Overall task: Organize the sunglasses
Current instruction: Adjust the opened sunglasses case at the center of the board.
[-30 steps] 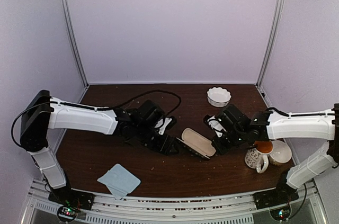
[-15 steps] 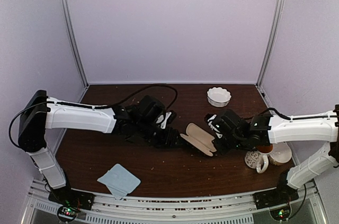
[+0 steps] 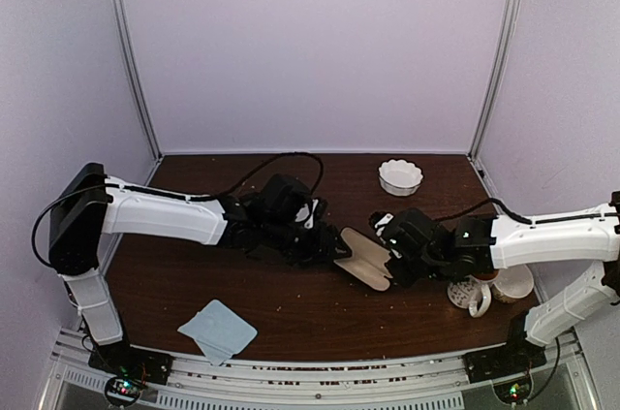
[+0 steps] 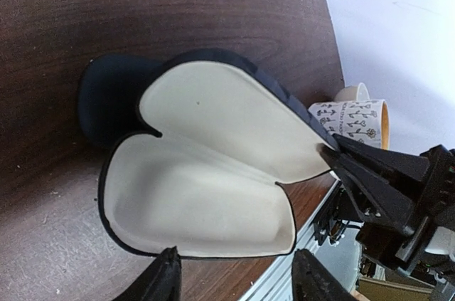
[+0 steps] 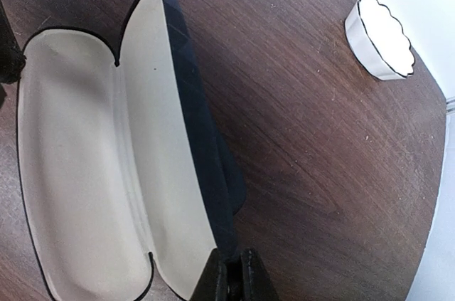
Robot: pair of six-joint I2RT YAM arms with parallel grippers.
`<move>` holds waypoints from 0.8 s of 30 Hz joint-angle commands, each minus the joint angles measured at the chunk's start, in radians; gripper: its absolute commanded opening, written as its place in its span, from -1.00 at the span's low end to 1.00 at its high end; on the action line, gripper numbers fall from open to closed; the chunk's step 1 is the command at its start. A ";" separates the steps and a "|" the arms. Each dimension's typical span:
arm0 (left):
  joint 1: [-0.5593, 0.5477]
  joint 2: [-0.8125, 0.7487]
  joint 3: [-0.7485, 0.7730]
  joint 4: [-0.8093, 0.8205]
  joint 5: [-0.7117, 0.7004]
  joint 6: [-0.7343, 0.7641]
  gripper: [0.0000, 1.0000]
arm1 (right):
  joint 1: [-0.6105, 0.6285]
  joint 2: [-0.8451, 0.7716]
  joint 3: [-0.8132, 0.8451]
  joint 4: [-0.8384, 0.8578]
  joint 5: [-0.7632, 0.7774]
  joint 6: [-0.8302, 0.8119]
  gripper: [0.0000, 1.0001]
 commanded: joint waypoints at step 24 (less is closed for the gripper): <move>0.001 0.002 -0.001 -0.057 -0.147 -0.049 -0.32 | 0.089 0.047 0.090 -0.016 0.187 -0.006 -1.00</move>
